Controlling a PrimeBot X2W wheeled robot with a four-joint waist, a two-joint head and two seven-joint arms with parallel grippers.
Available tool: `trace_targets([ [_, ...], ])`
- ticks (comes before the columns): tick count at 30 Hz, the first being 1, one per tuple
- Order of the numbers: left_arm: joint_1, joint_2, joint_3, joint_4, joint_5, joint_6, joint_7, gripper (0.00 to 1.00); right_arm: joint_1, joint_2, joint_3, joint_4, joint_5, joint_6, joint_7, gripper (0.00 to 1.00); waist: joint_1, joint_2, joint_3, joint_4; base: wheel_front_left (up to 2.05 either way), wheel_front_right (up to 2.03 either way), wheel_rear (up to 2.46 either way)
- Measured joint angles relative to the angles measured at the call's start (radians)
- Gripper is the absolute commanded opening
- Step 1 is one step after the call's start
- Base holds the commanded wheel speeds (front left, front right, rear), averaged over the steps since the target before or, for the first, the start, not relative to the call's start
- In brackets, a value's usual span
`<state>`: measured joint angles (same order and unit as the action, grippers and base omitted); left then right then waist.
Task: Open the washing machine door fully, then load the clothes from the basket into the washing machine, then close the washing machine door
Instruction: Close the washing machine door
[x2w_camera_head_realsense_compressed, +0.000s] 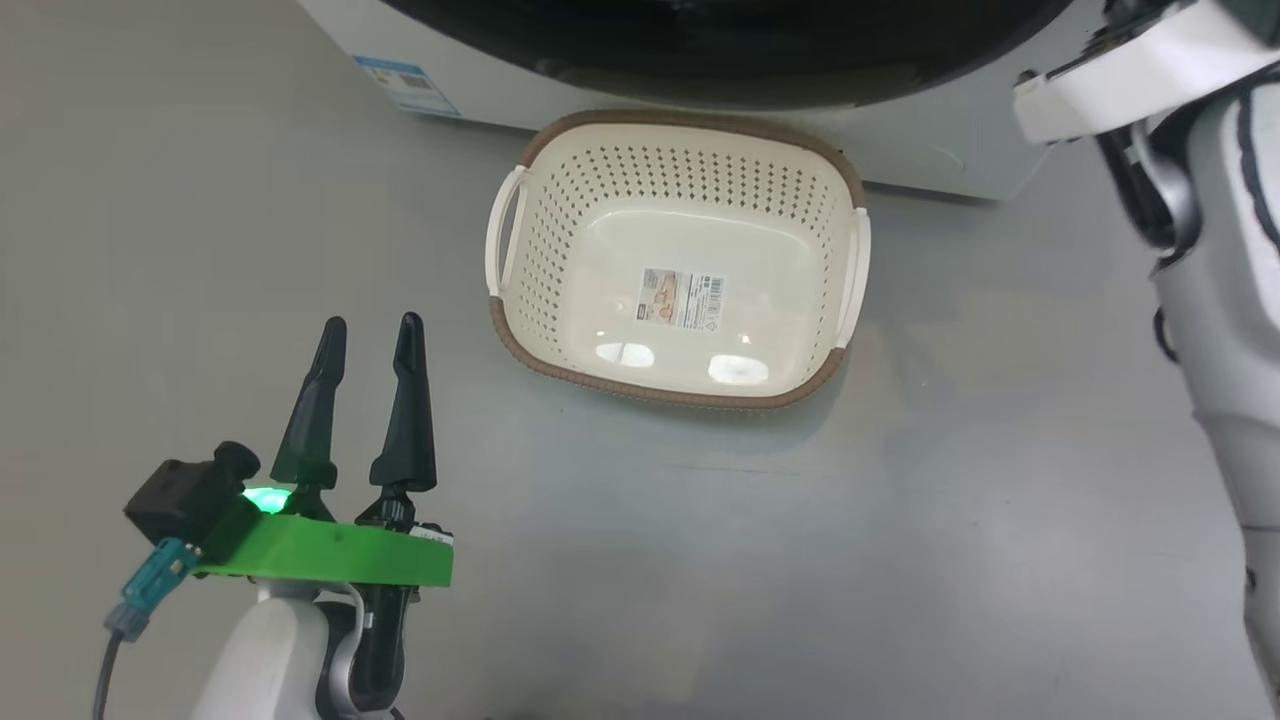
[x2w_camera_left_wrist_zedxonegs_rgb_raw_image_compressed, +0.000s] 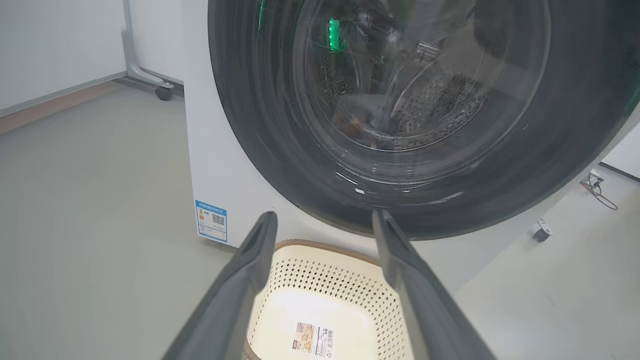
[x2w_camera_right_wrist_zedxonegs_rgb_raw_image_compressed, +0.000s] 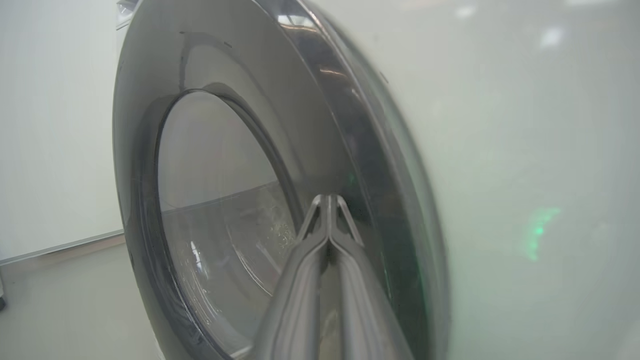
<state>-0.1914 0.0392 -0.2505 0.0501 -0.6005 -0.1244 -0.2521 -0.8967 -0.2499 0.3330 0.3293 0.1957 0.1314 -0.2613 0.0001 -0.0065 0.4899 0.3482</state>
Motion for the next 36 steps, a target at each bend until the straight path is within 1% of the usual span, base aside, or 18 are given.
trace_targets([
  [2, -0.010, -0.001, -0.017, 0.000, -0.012, 0.000, 0.000, 1.00, -0.031, -0.024, -0.010, 0.014, -0.008, 0.002, -0.001, 0.00, 0.0000, 0.0000, 0.019, 0.013, 0.00, 0.00, 0.00],
  [3, -0.016, -0.003, -0.026, 0.000, -0.018, 0.000, 0.000, 1.00, -0.040, -0.032, -0.010, 0.020, -0.011, 0.009, -0.003, 0.00, 0.0000, 0.0000, 0.027, 0.021, 0.00, 0.00, 0.00],
  [9, -0.051, -0.007, -0.050, -0.015, -0.058, 0.000, 0.000, 1.00, -0.087, -0.027, -0.009, 0.070, -0.030, 0.031, -0.009, 0.00, 0.0000, 0.0000, 0.071, 0.060, 0.00, 0.00, 0.00],
  [11, -0.067, -0.008, -0.046, -0.020, -0.069, 0.000, 0.000, 1.00, -0.091, -0.021, -0.014, 0.072, -0.030, 0.031, -0.009, 0.00, 0.0000, 0.0000, 0.079, 0.069, 0.00, 0.00, 0.00],
  [15, -0.071, -0.011, -0.006, -0.015, -0.070, 0.000, 0.000, 1.00, -0.089, -0.016, -0.016, 0.078, -0.029, 0.029, -0.001, 0.00, 0.0000, 0.0000, 0.073, 0.070, 0.00, 0.00, 0.00],
  [20, -0.072, -0.012, 0.026, 0.007, -0.070, 0.000, 0.000, 1.00, -0.061, 0.005, -0.036, 0.073, -0.014, 0.023, 0.000, 0.00, 0.0000, 0.0000, 0.051, 0.057, 0.00, 0.00, 0.00],
  [24, -0.071, -0.011, 0.064, 0.031, -0.060, 0.000, 0.000, 1.00, 0.005, 0.024, -0.050, 0.063, 0.003, 0.005, 0.000, 0.00, -0.0001, 0.0000, 0.013, 0.032, 0.00, 0.00, 0.00],
  [25, -0.070, -0.009, 0.077, 0.039, -0.060, 0.000, 0.000, 1.00, 0.026, 0.033, -0.049, 0.059, 0.006, 0.005, 0.000, 0.14, -0.0001, 0.0000, 0.002, 0.025, 0.00, 0.00, 0.00],
  [26, -0.069, -0.005, 0.089, 0.045, -0.060, 0.000, 0.000, 1.00, 0.048, 0.042, -0.048, 0.054, 0.009, 0.001, 0.000, 0.14, -0.0001, 0.0000, -0.008, 0.017, 0.00, 0.00, 0.00],
  [27, -0.068, 0.002, 0.100, 0.050, -0.056, 0.000, 0.000, 1.00, 0.072, 0.053, -0.046, 0.049, 0.013, -0.001, 0.000, 0.27, 0.0000, 0.0000, -0.019, 0.008, 0.00, 0.00, 0.00],
  [29, -0.065, 0.017, 0.121, 0.064, -0.046, 0.000, 0.000, 1.00, 0.117, 0.073, -0.037, 0.036, 0.015, -0.001, 0.000, 0.47, -0.0001, 0.0000, -0.041, -0.011, 0.00, 0.00, 0.00],
  [30, -0.061, 0.024, 0.129, 0.071, -0.042, 0.000, 0.000, 1.00, 0.141, 0.086, -0.032, 0.028, 0.016, -0.001, 0.000, 0.87, -0.0001, 0.0000, -0.052, -0.022, 0.00, 0.00, 0.00],
  [31, -0.056, 0.030, 0.136, 0.075, -0.038, 0.000, 0.000, 1.00, 0.164, 0.097, -0.030, 0.020, 0.017, -0.001, 0.000, 1.00, -0.0001, 0.0000, -0.063, -0.032, 0.00, 0.00, 0.00],
  [32, -0.043, 0.036, 0.155, 0.086, -0.034, 0.000, 0.000, 1.00, 0.212, 0.114, -0.033, -0.003, 0.025, 0.000, 0.000, 1.00, -0.0001, 0.0000, -0.086, -0.056, 0.00, 0.00, 0.00],
  [36, -0.009, 0.048, 0.188, 0.104, -0.016, 0.000, 0.000, 1.00, 0.307, 0.136, -0.058, -0.044, 0.029, -0.001, 0.000, 1.00, -0.0001, 0.0000, -0.133, -0.103, 0.00, 0.00, 0.00],
])
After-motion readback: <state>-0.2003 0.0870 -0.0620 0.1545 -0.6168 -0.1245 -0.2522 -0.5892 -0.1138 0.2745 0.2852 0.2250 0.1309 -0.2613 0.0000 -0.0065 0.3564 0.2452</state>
